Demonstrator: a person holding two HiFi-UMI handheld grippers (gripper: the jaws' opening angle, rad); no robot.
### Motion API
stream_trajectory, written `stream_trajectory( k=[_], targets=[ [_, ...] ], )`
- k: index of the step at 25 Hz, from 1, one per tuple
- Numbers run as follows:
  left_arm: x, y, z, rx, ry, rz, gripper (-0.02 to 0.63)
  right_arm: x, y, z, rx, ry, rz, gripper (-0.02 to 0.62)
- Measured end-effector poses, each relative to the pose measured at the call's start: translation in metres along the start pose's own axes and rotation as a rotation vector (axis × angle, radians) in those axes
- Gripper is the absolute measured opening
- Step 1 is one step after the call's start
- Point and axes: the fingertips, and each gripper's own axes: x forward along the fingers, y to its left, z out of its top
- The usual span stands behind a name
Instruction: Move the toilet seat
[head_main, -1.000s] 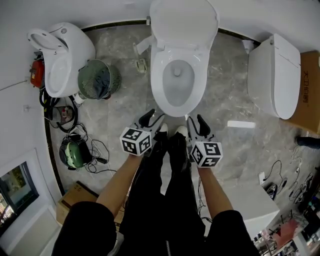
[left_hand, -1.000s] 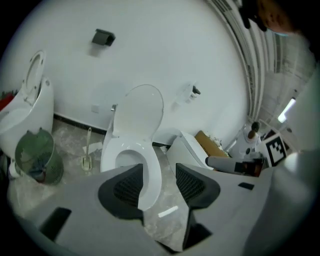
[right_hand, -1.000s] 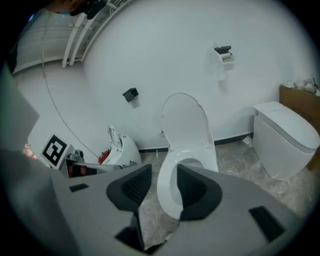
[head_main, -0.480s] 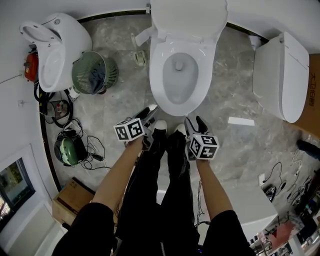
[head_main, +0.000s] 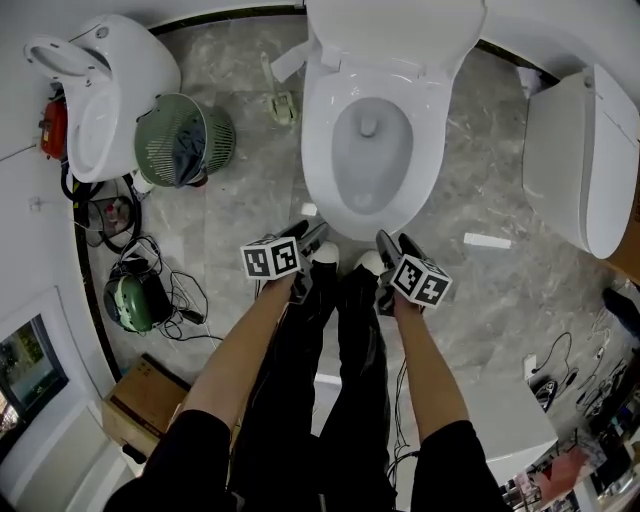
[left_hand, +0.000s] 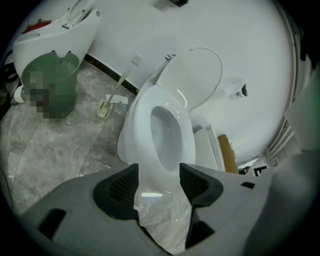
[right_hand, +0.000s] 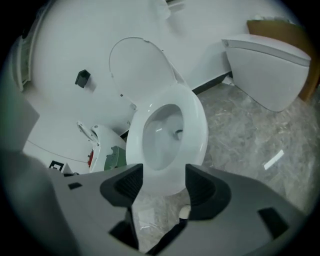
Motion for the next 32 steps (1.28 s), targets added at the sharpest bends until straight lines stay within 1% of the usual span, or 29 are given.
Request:
stream_trajectory(
  k=[2, 5, 6, 9, 13, 15, 16, 18, 19, 20, 21, 22, 24, 26, 27, 28, 29, 32],
  targets=[
    [0.008, 0.01, 0.0, -0.043, -0.01, -0.001, 0.252, 0.011, -0.007, -0.009, 0.049, 0.012, 0.0, 0.261],
    [0.02, 0.016, -0.002, -0.09, -0.015, -0.008, 0.266, 0.024, -0.018, -0.02, 0.133, 0.022, -0.009, 0.293],
    [0.025, 0.017, -0.002, -0.101, -0.018, -0.011, 0.268, 0.028, -0.019, -0.021, 0.154, 0.023, -0.002, 0.293],
    [0.037, 0.018, -0.005, -0.147, -0.027, -0.019, 0.276, 0.039, -0.023, -0.023, 0.186, 0.018, 0.01, 0.312],
    [0.052, 0.02, -0.011, -0.198, -0.029, -0.032, 0.282, 0.047, -0.033, -0.026, 0.235, 0.001, 0.009, 0.307],
    [0.058, 0.019, -0.013, -0.211, -0.031, -0.036, 0.289, 0.052, -0.037, -0.031, 0.26, 0.013, 0.026, 0.356],
    [0.061, 0.019, -0.013, -0.216, -0.034, -0.039, 0.297, 0.054, -0.038, -0.031, 0.274, 0.017, 0.039, 0.368],
    [0.063, 0.017, -0.012, -0.233, -0.044, -0.042, 0.311, 0.058, -0.035, -0.029, 0.297, 0.021, 0.078, 0.36],
    [0.063, 0.018, -0.012, -0.242, -0.046, -0.041, 0.31, 0.06, -0.032, -0.028, 0.304, 0.025, 0.092, 0.356],
    [0.063, 0.021, -0.012, -0.247, -0.045, -0.035, 0.3, 0.061, -0.03, -0.028, 0.306, 0.032, 0.094, 0.371],
    [0.061, 0.025, -0.013, -0.246, -0.041, -0.026, 0.278, 0.062, -0.028, -0.029, 0.3, 0.04, 0.085, 0.371],
    [0.06, 0.029, -0.013, -0.24, -0.038, -0.017, 0.249, 0.062, -0.028, -0.031, 0.286, 0.047, 0.07, 0.357],
    [0.059, 0.033, -0.013, -0.239, -0.044, -0.013, 0.22, 0.06, -0.031, -0.032, 0.286, 0.046, 0.051, 0.32],
    [0.059, 0.032, -0.014, -0.264, -0.055, -0.021, 0.204, 0.056, -0.037, -0.03, 0.357, 0.027, 0.055, 0.247],
    [0.059, 0.032, -0.014, -0.272, -0.059, -0.022, 0.183, 0.054, -0.039, -0.029, 0.386, 0.015, 0.06, 0.233],
    [0.057, 0.032, -0.014, -0.275, -0.061, -0.021, 0.17, 0.053, -0.039, -0.029, 0.395, 0.007, 0.063, 0.225],
    [0.055, 0.031, -0.014, -0.276, -0.063, -0.023, 0.167, 0.051, -0.038, -0.029, 0.39, 0.003, 0.065, 0.204],
    [0.046, 0.024, -0.009, -0.29, -0.083, -0.054, 0.158, 0.042, -0.032, -0.025, 0.394, -0.014, 0.093, 0.19]
  ],
)
